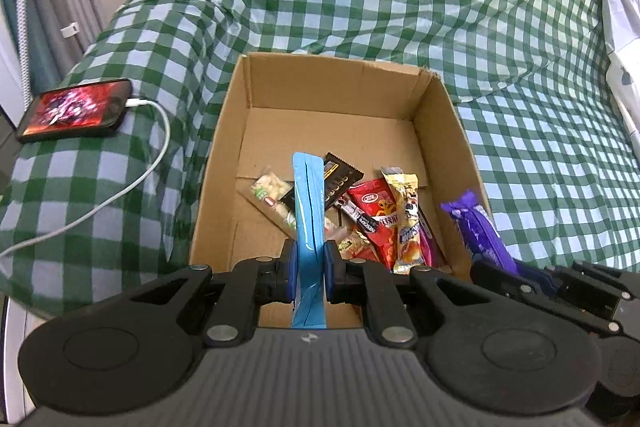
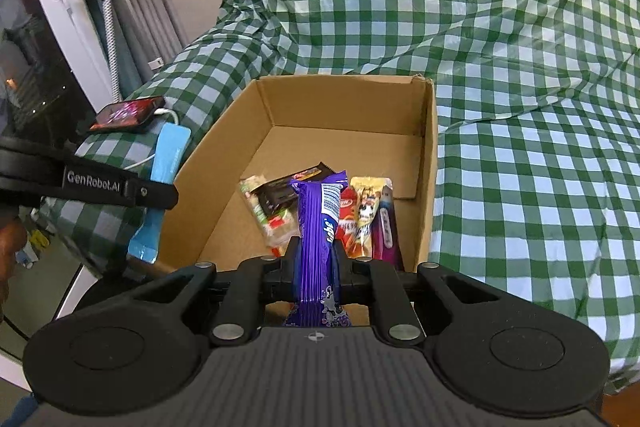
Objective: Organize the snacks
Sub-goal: 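Lower both tools into the box and open them to drop the snacks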
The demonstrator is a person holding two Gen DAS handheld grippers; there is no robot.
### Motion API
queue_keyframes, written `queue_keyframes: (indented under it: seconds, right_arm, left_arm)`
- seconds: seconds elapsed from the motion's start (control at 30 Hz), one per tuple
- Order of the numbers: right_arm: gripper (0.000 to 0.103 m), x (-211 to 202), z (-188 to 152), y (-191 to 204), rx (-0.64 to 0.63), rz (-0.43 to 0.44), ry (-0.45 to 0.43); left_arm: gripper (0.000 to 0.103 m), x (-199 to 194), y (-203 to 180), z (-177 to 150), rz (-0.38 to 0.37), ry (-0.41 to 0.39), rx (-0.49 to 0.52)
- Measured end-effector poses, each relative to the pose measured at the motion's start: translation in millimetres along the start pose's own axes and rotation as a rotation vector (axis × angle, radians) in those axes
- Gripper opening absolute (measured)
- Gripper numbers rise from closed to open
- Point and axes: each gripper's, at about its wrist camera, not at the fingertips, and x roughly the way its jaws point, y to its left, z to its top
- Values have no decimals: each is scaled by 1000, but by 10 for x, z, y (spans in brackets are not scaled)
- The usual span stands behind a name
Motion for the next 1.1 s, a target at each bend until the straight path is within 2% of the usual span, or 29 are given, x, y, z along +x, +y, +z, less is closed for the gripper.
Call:
queue_keyframes:
  seconds: [0.3, 0.6, 0.63, 0.67, 0.73, 0.77, 0.8, 0.87, 1.0, 1.1]
  right_arm:
    - [15, 485, 188, -178, 35, -13, 39]
    - [15, 889, 328, -284, 34, -38, 50]
    - [16, 929, 345, -292, 36, -39, 46]
    - [17, 958, 356, -301, 38, -37, 38]
    - [34, 969, 367, -324, 44, -45, 16]
    - [54, 968, 380, -317, 47, -49, 12]
    - [67, 942, 384, -323, 55, -52, 0]
    - [77, 881, 370, -316, 60, -62, -15]
    - [89, 728, 274, -280, 62, -82, 4]
    - [91, 551, 159, -206, 71, -89, 13]
  left_arm:
    - [14, 571, 14, 246, 7, 64, 18]
    - [15, 970, 22, 432, 48, 81, 53]
    - [24, 999, 27, 446, 54, 79, 63]
    - [58, 1013, 31, 461, 53, 80, 70]
    - [101, 972, 58, 463, 64, 66, 63]
    - [103, 903, 69, 437, 71, 26, 49]
    - [103, 844, 78, 413, 74, 3, 45]
    - [103, 794, 78, 373, 71, 14, 56]
    - [103, 674, 80, 210, 104, 57, 46]
    - [103, 466, 101, 47, 112, 47, 41]
